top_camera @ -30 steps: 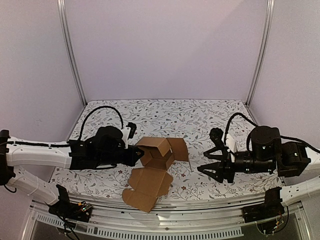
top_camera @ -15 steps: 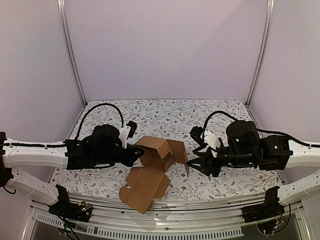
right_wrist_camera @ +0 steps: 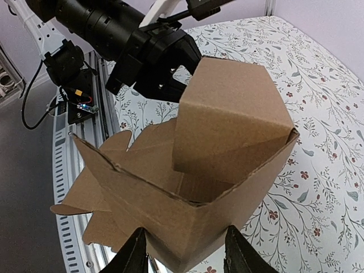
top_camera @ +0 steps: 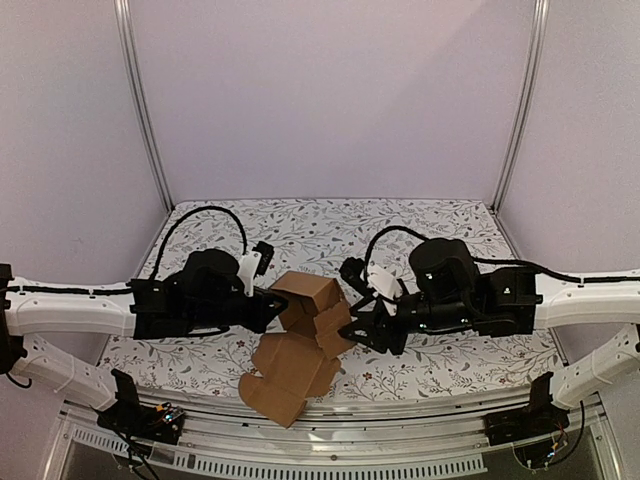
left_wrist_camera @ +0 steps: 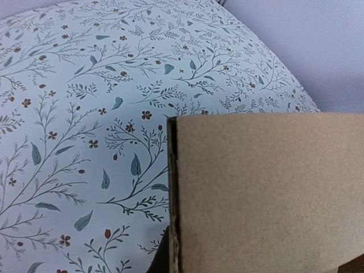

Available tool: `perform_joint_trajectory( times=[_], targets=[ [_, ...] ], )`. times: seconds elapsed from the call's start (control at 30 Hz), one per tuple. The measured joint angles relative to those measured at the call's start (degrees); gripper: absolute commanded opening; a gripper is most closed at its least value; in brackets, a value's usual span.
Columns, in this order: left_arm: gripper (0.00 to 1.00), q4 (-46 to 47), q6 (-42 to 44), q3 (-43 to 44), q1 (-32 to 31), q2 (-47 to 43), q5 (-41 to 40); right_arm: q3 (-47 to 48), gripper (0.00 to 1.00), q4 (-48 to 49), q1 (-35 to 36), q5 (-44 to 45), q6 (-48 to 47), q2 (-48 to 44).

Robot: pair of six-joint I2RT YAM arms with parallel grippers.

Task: Fold the paper box

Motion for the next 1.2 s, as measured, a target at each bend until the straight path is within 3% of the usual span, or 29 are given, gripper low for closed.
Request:
perform_joint_trajectory(
  times=[0.37, 0.8, 1.2],
  targets=[
    [0.0, -0.8, -1.8, 0.0, 0.0, 0.4, -3.8, 6.1, 0.45, 2.1, 0.0, 1.6, 0.3, 8.9],
    [0.0, -6.0, -8.0, 0.0, -0.2, 1.0, -11.9, 11.1, 0.51, 3.9, 1.4, 17.2, 3.8, 18.1],
    [0.0, -8.3, -11.5, 1.6, -1.2, 2.8, -16.5, 12.9, 0.49, 8.2, 3.1, 22.8, 7.9, 23.7]
  ],
)
